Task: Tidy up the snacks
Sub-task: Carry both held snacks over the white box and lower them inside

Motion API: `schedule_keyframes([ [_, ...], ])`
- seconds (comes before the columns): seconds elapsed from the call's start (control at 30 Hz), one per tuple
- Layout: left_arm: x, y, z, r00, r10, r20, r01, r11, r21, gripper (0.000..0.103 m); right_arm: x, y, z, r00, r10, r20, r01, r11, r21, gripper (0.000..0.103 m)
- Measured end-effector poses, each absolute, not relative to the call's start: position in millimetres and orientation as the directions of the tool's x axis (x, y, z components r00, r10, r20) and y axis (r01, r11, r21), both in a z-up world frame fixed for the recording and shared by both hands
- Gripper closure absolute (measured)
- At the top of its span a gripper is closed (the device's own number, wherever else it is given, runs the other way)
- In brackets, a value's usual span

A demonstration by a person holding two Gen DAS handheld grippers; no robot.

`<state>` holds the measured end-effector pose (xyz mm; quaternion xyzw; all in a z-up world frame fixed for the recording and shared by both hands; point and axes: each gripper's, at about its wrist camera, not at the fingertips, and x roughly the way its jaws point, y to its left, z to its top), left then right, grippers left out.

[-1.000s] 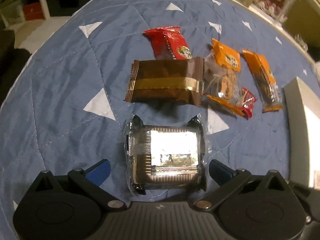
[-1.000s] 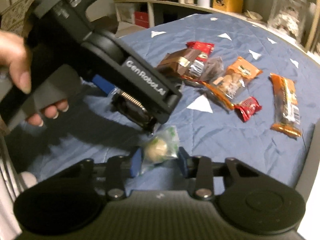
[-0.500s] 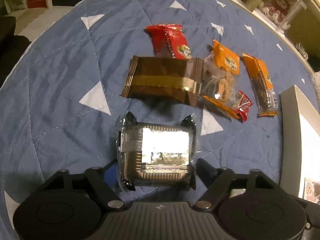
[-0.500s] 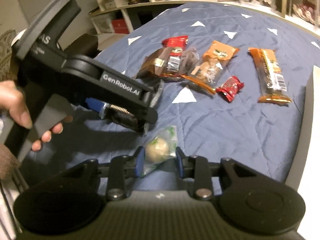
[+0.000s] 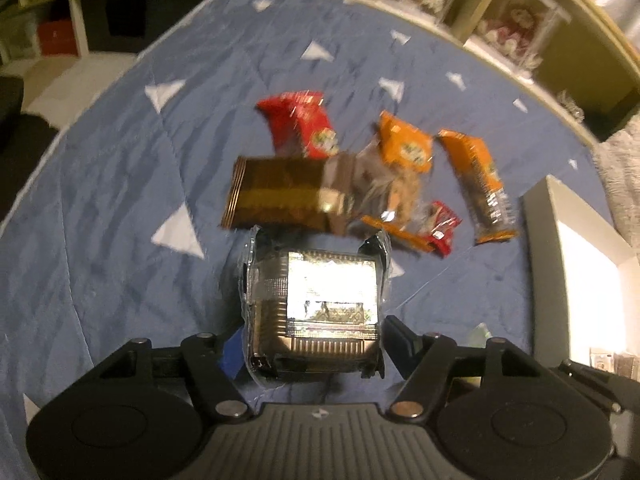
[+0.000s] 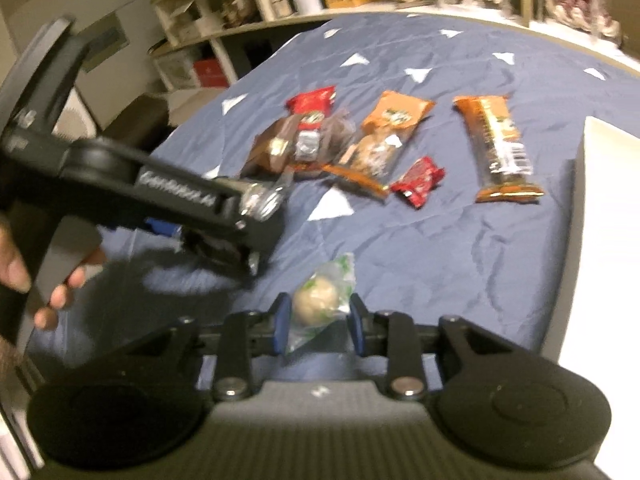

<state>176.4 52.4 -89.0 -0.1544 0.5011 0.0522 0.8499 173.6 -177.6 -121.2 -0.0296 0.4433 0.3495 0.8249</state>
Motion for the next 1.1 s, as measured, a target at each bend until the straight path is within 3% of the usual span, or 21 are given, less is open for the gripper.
schedule_keyframes([
  [0.67,163.7,6.3,-25.7,0.649,-0.216,-0.73,-0.04,0.948,-0.315,0.033,163.3,-255.5,-46.8,0.588,0.542,-0.601,-0.488,0.83,0.27,0.069],
  [1.1,180.3,-83.6,-18.0,0.614,-0.338,-0.713,0.114,0.932,-0.344,0.033,158.0,-332.3,-39.3,0.671,0.434,-0.601,-0.338,0.901,0.274,0.069],
])
